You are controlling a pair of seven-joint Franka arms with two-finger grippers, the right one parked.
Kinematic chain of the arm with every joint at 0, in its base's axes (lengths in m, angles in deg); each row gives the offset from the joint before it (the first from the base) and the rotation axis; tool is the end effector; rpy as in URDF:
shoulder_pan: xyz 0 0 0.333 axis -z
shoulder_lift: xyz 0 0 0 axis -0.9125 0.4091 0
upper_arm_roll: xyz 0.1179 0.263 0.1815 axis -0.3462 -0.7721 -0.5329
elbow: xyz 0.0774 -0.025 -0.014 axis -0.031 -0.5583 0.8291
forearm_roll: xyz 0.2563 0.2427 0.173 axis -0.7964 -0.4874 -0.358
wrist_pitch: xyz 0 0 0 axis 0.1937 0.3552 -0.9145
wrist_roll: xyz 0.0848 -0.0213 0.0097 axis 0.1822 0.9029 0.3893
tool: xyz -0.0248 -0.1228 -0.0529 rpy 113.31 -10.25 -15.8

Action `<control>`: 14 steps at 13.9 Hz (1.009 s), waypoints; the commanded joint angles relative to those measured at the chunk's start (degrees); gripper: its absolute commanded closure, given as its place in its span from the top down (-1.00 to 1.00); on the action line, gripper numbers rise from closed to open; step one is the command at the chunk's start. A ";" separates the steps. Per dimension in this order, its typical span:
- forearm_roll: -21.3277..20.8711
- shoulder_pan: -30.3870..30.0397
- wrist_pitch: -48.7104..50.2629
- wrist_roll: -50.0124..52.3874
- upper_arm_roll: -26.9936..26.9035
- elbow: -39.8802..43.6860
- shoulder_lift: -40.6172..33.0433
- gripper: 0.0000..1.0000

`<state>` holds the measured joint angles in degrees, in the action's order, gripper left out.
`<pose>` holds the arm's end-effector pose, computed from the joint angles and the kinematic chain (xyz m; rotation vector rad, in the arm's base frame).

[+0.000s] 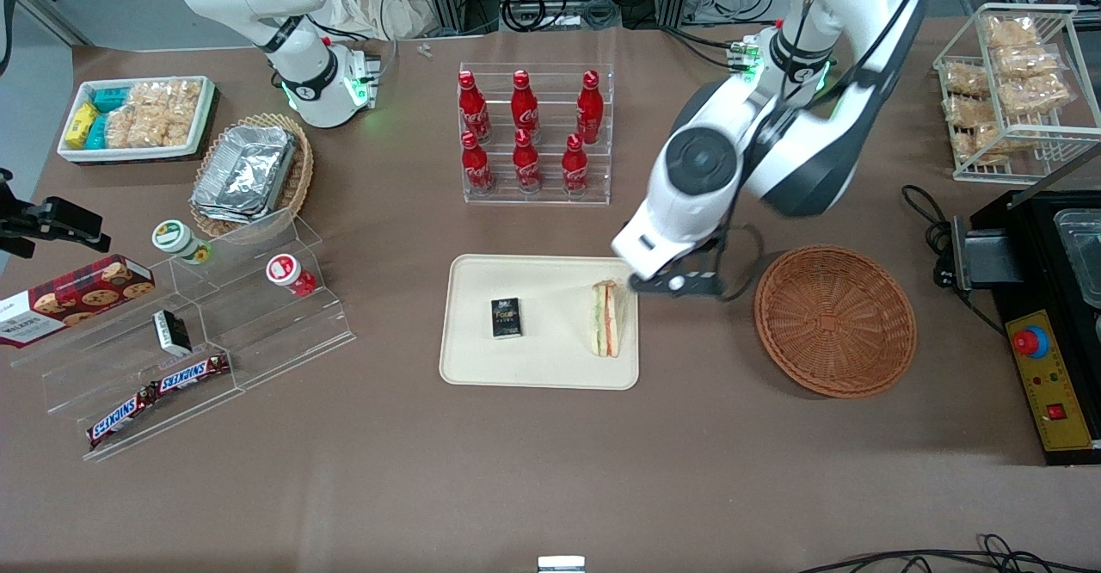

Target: Place sandwich from basket to tray

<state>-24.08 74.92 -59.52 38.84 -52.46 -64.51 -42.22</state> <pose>0.5282 -0.3251 0.4331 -3.0416 0.0688 0.1544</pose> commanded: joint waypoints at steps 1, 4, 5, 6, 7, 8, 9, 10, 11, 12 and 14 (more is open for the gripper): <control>0.70 -3.35 0.84 0.07 -0.33 -7.61 -9.77 1.00; 5.07 -10.10 8.84 -0.19 -0.33 -1.74 -10.04 1.00; 5.96 -12.99 10.43 -2.11 -0.25 -0.68 -10.04 1.00; 6.67 -15.37 11.23 -6.13 -0.24 -0.58 -10.48 1.00; 7.37 -18.18 11.93 -9.30 -0.33 -0.93 -11.96 1.00; 7.73 -20.04 13.24 -10.55 -0.33 -1.19 -13.02 1.00; 7.73 -20.75 14.91 -10.83 -0.33 -1.28 -13.73 1.00; 7.64 -22.24 15.53 -12.22 -0.42 -1.28 -14.08 1.00; 7.38 -23.90 15.63 -16.24 -0.42 -1.28 -14.61 1.00; 7.20 -25.31 15.63 -19.06 -0.33 -0.76 -14.53 1.00; 6.68 -25.94 16.06 -19.71 -0.42 2.65 -12.34 1.00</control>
<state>-17.66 50.28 -45.12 20.70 -53.51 -64.69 -55.41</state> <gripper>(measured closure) 0.000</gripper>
